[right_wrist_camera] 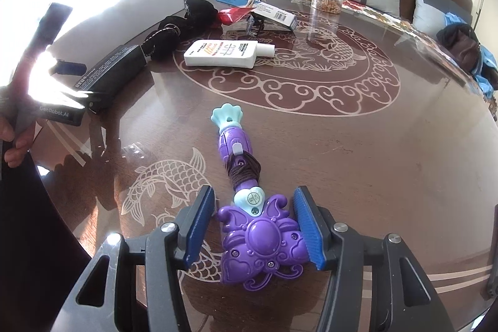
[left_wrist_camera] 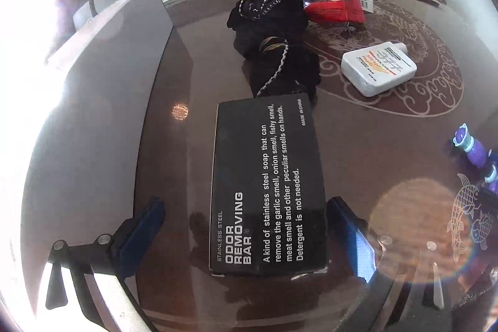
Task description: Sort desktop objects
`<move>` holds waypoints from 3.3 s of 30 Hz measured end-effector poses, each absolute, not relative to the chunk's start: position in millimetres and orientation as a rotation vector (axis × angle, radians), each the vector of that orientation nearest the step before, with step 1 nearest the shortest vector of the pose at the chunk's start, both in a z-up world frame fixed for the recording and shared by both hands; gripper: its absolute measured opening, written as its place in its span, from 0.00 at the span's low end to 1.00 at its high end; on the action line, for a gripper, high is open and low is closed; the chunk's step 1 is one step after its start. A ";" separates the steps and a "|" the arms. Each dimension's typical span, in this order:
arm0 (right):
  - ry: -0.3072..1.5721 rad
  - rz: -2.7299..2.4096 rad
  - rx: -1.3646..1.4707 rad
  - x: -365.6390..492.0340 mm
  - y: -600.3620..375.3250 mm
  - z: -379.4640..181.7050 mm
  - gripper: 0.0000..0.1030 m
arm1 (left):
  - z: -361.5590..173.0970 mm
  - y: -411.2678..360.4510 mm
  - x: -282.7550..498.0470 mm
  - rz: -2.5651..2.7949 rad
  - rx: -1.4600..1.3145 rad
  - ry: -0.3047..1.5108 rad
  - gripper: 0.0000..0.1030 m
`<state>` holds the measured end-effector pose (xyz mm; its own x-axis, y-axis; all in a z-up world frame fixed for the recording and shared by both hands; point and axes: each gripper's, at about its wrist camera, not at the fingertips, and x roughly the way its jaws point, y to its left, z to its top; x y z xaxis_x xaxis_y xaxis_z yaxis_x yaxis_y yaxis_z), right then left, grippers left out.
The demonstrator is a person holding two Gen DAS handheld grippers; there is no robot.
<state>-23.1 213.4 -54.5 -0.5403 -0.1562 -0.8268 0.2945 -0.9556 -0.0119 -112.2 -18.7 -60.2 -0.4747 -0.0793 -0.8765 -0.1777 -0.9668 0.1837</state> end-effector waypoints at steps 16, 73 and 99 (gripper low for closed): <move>-0.141 -2.572 1.335 -32.7 235.4 -28.6 0.19 | -3.9 -41.1 -65.4 2.641 -1.446 -0.024 0.58; -0.104 -2.825 1.364 -38.3 225.9 -34.1 0.96 | 11.8 -30.3 -48.2 2.647 -1.422 -0.114 1.00; -0.005 -2.845 1.427 -57.5 216.6 -65.1 1.00 | -68.8 3.3 -68.6 2.789 -1.407 0.015 1.00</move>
